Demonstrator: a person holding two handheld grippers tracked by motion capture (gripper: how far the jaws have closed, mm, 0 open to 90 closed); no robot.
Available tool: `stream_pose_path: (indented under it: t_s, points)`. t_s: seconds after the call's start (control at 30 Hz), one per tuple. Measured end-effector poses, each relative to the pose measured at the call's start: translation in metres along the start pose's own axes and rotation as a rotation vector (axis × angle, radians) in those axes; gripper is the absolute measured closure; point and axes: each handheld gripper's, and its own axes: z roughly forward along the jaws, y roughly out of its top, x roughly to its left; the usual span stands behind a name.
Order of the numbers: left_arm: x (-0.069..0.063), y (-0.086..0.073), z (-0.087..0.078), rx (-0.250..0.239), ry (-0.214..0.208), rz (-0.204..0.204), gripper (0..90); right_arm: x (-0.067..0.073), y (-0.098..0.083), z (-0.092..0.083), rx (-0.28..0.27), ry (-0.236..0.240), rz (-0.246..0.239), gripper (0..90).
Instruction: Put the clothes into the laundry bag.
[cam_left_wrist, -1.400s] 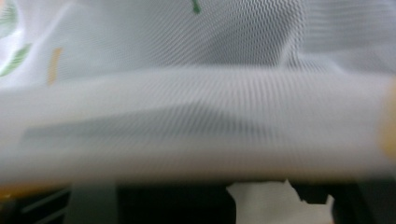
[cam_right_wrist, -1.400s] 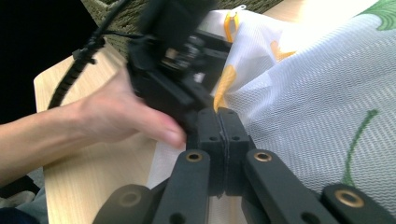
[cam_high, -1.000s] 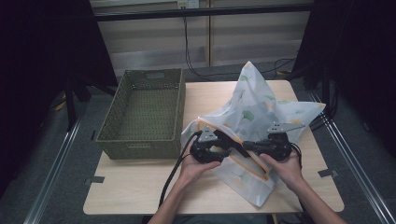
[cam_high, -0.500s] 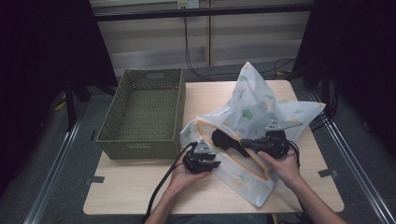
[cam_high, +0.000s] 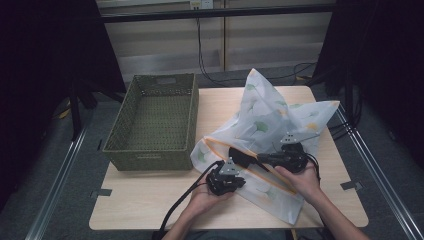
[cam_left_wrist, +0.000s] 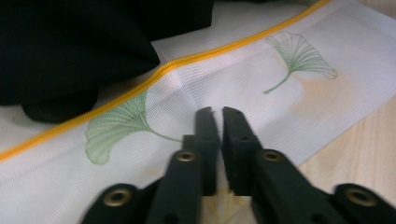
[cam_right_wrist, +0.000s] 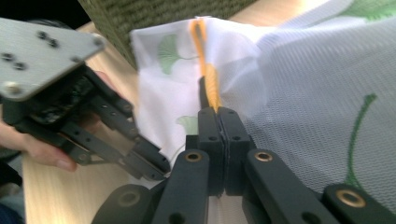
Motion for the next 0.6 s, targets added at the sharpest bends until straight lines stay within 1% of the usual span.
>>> stream_pose_path:
  t_s: [0.03, 0.07, 0.1, 0.13, 0.2, 0.23, 0.27, 0.3, 0.33, 0.37, 0.43, 0.47, 0.5, 0.6]
  points:
    - [-0.002, 0.0, 0.001, -0.004, 0.001, -0.005, 89.7, 0.0, -0.002, 0.001, 0.013, -0.008, -0.005, 89.8]
    - [-0.004, 0.001, 0.001, 0.008, 0.005, -0.001, 90.0, -0.001, -0.003, 0.001, 0.018, -0.01, -0.008, 89.8]
    - [-0.006, 0.001, 0.002, -0.001, 0.013, -0.002, 90.0, -0.002, -0.004, 0.002, 0.026, -0.012, -0.005, 89.8]
    - [-0.007, 0.001, 0.002, -0.005, 0.007, 0.0, 90.0, -0.003, -0.005, 0.003, 0.03, -0.015, -0.007, 89.8]
    - [-0.01, 0.002, 0.003, 0.004, -0.007, -0.001, 90.0, -0.005, -0.007, 0.005, 0.046, -0.025, -0.011, 89.8]
    - [-0.012, 0.002, 0.004, -0.004, -0.013, -0.003, 90.0, -0.006, -0.007, 0.007, 0.058, -0.035, -0.015, 89.8]
    - [-0.014, 0.002, 0.004, 0.002, -0.022, 0.0, 90.0, -0.008, -0.008, 0.008, 0.065, -0.043, -0.017, 89.8]
    - [-0.015, 0.002, 0.004, 0.007, -0.028, 0.013, 90.0, -0.01, -0.009, 0.01, 0.07, -0.044, -0.011, 89.7]
    - [-0.018, 0.002, 0.005, 0.0, -0.033, 0.006, 90.0, -0.011, -0.01, 0.01, 0.079, -0.045, -0.01, 89.8]
    - [-0.02, 0.003, 0.004, 0.009, -0.029, 0.027, 90.0, -0.011, -0.01, 0.012, 0.083, -0.048, -0.011, 89.7]
    - [-0.023, 0.003, 0.005, 0.006, -0.04, 0.02, 90.0, -0.013, -0.011, 0.014, 0.092, -0.052, -0.014, 89.7]
    - [-0.023, 0.004, 0.006, 0.012, -0.04, 0.038, 90.0, -0.014, -0.011, 0.014, 0.095, -0.052, -0.017, 89.7]
    - [-0.025, 0.004, 0.006, 0.016, -0.043, 0.037, 90.0, -0.016, -0.012, 0.015, 0.098, -0.055, -0.025, 89.6]
    - [-0.028, 0.005, 0.007, 0.01, -0.049, 0.031, 90.0, -0.019, -0.013, 0.017, 0.113, -0.069, -0.029, 89.6]
